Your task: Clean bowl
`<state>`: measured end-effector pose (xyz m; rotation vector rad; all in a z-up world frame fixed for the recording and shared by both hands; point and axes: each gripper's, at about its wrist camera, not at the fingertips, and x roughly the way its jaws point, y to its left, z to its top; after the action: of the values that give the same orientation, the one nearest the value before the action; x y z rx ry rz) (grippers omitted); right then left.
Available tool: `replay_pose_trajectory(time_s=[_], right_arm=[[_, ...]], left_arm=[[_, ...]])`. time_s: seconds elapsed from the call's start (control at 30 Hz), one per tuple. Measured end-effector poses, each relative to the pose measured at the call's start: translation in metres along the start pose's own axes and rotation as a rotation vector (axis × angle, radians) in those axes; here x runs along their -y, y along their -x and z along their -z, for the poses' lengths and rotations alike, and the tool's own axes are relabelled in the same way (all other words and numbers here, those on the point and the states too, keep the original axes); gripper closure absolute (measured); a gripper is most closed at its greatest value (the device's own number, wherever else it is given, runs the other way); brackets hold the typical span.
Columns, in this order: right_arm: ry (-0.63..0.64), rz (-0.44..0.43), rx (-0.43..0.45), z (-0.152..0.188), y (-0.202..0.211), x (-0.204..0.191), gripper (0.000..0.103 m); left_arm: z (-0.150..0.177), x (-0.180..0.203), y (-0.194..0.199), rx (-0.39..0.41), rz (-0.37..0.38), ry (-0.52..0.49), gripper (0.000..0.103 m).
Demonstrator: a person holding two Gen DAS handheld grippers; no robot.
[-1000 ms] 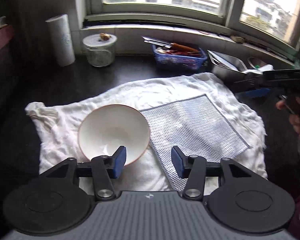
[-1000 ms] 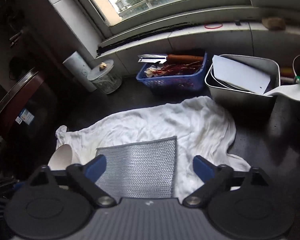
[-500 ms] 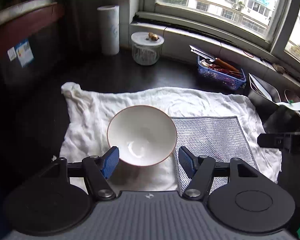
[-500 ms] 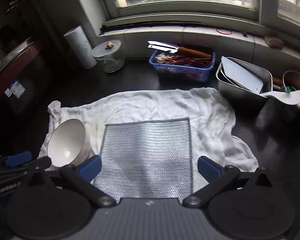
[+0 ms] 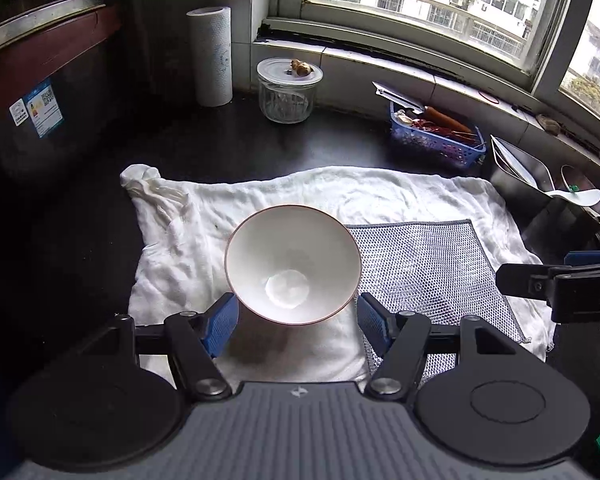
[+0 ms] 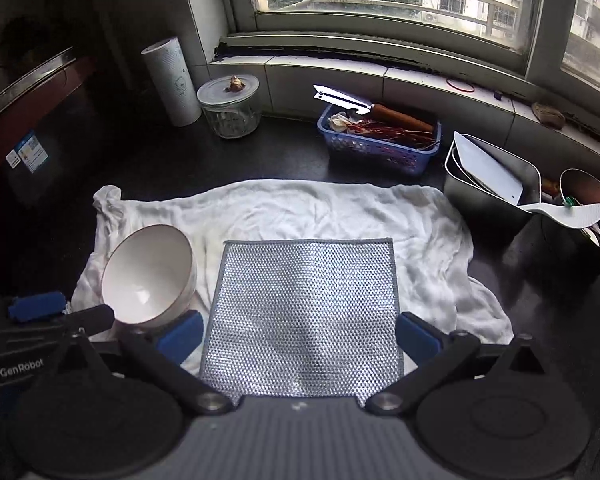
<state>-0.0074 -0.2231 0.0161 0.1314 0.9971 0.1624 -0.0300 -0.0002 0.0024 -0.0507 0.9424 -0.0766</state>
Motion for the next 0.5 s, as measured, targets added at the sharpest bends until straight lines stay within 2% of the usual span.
replay_pose_trajectory(time_s=[0.2,0.5], right_arm=[[0.001,0.023,0.016,0.006,0.007,-0.019,0.001],[-0.042,0.042,0.018,0.021,0.015,-0.018,0.001]], left_arm=[[0.002,-0.007,0.007,-0.007,0.014,-0.009,0.038],[-0.005,0.004,0.012,-0.01,0.036,-0.05,0.038]])
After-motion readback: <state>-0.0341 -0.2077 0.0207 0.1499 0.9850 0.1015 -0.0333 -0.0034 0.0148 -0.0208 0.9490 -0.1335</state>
